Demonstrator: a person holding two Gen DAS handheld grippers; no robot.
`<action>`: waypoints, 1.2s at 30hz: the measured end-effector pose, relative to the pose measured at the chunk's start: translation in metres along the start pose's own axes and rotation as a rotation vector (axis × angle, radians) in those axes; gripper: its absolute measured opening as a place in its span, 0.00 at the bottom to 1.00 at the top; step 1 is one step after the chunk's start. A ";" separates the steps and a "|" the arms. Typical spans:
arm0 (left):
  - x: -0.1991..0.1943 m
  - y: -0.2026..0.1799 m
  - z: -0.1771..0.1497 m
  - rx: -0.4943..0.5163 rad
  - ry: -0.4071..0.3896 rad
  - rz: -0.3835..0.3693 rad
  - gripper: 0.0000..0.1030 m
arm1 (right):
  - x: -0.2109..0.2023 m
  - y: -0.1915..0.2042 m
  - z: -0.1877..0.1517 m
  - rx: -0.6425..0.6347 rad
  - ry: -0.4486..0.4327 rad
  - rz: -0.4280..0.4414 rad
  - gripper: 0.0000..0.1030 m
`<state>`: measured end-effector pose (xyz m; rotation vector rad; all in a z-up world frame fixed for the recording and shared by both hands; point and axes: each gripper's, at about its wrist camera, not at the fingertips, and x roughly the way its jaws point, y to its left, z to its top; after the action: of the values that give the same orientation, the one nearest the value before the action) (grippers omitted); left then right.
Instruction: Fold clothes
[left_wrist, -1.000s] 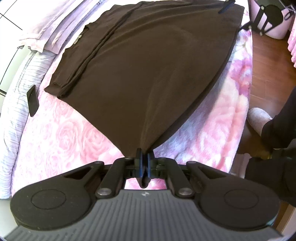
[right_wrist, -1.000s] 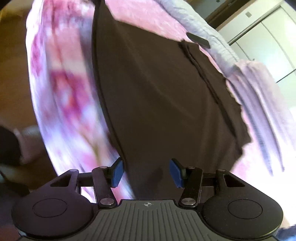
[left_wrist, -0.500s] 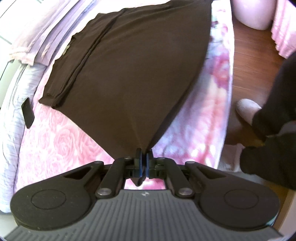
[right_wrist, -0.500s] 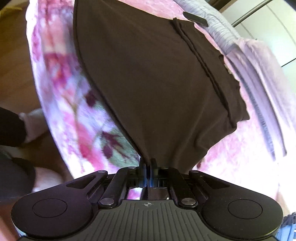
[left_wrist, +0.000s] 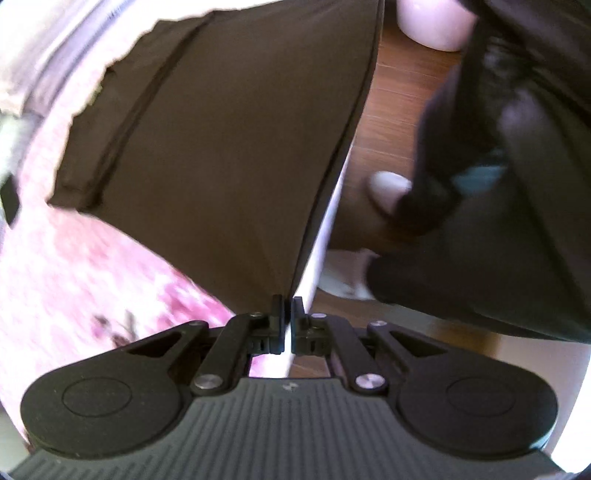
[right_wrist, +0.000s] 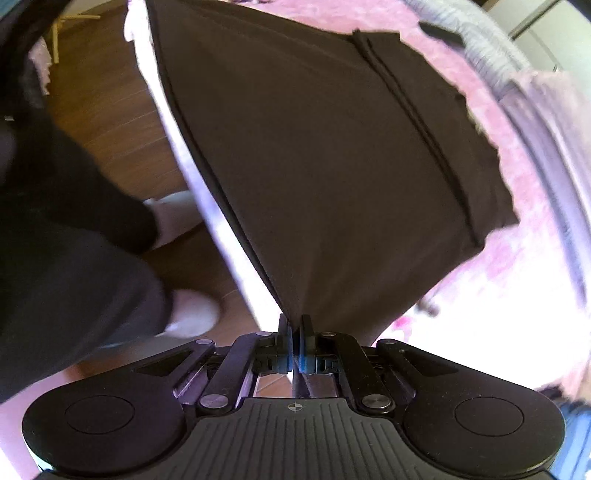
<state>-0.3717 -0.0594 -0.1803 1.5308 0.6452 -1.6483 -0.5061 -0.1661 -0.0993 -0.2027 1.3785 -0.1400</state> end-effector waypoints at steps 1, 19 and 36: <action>0.000 -0.011 -0.005 0.007 0.021 -0.030 0.00 | -0.002 0.001 -0.004 0.008 0.006 0.009 0.01; 0.049 0.017 0.041 -0.246 -0.039 0.143 0.07 | 0.012 -0.049 -0.003 -0.055 -0.074 0.044 0.01; 0.068 -0.023 0.104 -0.442 -0.278 0.259 0.56 | -0.024 -0.101 0.070 -0.033 -0.187 0.104 0.01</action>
<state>-0.4484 -0.1431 -0.2354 1.0010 0.5838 -1.3752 -0.4393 -0.2551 -0.0416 -0.1668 1.2023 -0.0108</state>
